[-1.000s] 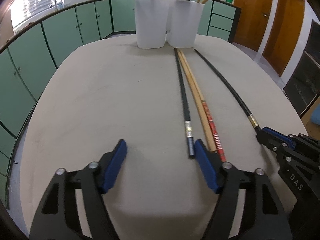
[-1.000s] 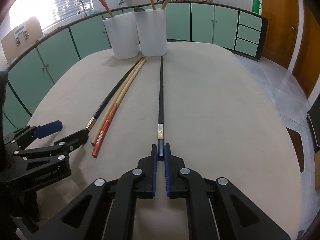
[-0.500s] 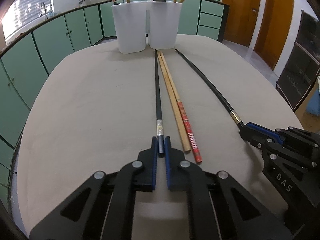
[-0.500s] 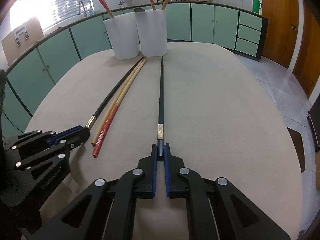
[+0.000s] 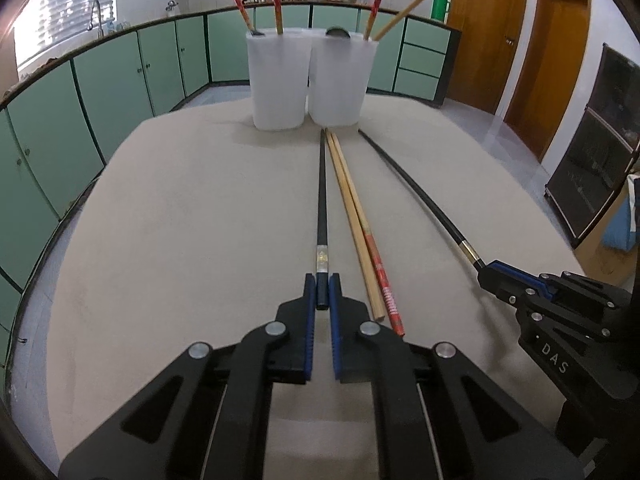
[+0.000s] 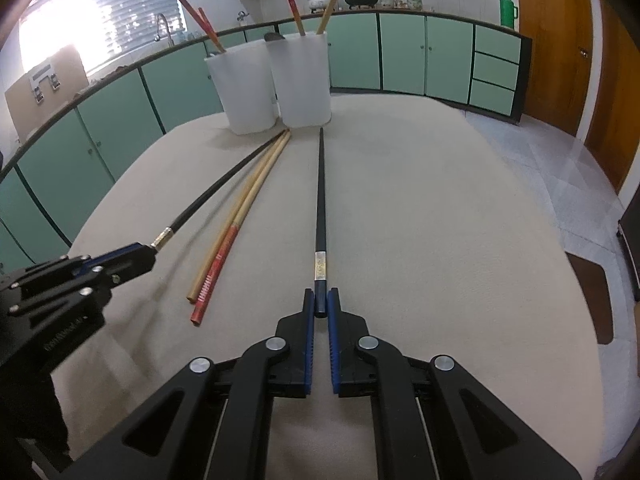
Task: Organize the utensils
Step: 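Lift both black chopsticks over the white holder and lower them in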
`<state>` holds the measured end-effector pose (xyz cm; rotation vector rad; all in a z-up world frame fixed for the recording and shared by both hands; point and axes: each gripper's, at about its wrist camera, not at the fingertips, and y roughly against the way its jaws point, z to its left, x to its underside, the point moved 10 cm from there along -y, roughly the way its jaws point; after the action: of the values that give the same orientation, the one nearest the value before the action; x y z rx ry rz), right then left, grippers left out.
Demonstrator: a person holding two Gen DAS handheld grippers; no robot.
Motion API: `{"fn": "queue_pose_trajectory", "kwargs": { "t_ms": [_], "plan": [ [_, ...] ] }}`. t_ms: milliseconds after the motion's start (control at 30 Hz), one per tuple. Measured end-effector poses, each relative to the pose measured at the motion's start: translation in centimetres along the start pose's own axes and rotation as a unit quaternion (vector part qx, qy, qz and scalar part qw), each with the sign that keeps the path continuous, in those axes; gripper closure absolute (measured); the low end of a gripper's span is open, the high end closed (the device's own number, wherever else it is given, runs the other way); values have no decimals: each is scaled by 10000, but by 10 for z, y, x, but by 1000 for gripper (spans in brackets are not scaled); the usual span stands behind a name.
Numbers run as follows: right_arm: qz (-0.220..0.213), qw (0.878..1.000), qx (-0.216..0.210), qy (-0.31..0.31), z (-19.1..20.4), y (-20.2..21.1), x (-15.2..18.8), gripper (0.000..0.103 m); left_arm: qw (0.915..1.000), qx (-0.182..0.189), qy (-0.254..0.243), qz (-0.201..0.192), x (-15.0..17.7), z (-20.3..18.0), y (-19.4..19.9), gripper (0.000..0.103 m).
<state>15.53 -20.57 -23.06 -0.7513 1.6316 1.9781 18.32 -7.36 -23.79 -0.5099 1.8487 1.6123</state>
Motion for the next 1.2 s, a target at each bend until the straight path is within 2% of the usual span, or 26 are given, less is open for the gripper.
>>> {"fn": "queue_pose_trajectory", "kwargs": {
  "t_ms": [233, 633, 833, 1200],
  "plan": [
    [-350, 9994, -9, 33, -4, 24, -25, 97, 9991, 25, -11, -420, -25, 3, 32, 97],
    [-1140, 9932, -147, 178, -7, 79, -99, 97, 9906, 82, -113, -1359, -94, 7, 97, 97],
    [-1379, 9894, -237, 400, -1, 98, -135, 97, 9870, 229, -160, -1582, -122, 5, 112, 97],
    [-1505, 9859, -367, 627, 1, 117, -185, 97, 9828, 536, -240, -1748, -155, -1, 126, 97]
  ]
}}
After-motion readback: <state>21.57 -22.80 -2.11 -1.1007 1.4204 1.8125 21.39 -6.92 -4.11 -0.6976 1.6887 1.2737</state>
